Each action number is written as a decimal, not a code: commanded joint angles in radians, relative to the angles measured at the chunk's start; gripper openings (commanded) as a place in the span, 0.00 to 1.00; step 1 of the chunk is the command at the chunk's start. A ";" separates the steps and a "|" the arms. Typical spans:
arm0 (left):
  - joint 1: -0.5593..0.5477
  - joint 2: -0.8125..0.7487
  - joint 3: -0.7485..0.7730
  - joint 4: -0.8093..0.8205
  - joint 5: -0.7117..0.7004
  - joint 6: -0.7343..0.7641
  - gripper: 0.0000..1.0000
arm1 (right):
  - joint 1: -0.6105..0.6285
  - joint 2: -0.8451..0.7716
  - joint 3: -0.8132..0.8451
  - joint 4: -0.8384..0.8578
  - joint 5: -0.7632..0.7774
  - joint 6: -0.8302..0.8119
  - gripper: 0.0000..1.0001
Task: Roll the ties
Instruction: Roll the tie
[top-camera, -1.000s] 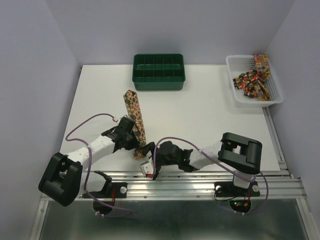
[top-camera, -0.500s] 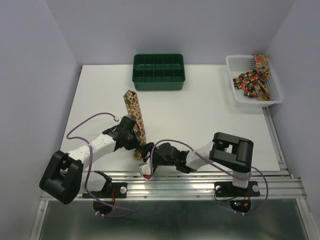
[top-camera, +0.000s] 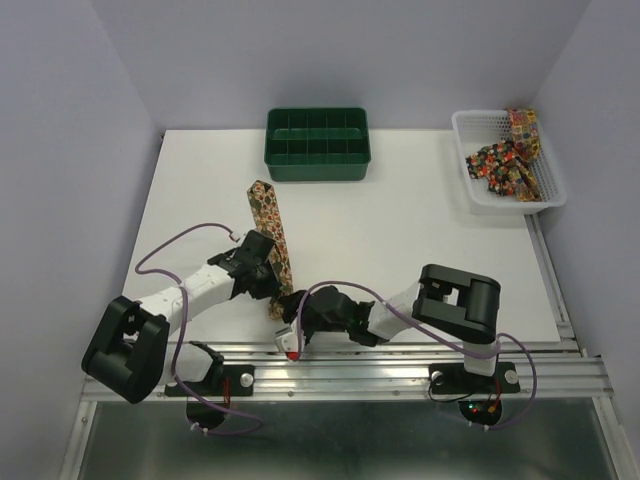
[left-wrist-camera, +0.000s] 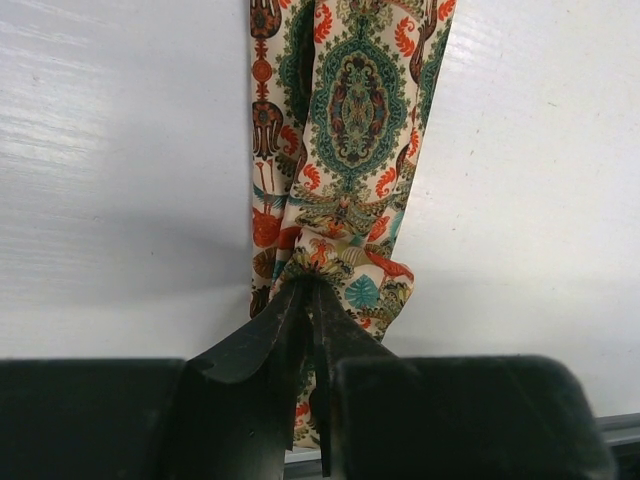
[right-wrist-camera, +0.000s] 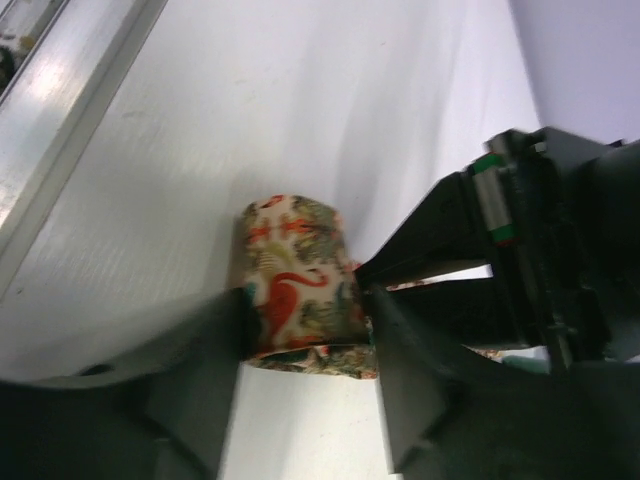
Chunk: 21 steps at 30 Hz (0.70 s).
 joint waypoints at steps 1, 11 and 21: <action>-0.008 0.016 0.028 -0.066 -0.006 0.029 0.20 | 0.006 0.026 0.026 -0.090 0.003 -0.014 0.47; -0.008 -0.011 0.042 -0.092 -0.020 0.021 0.20 | 0.006 0.039 0.042 -0.140 -0.025 0.041 0.10; 0.015 -0.071 0.100 -0.129 -0.144 -0.025 0.34 | 0.003 0.010 -0.028 -0.011 -0.143 0.211 0.01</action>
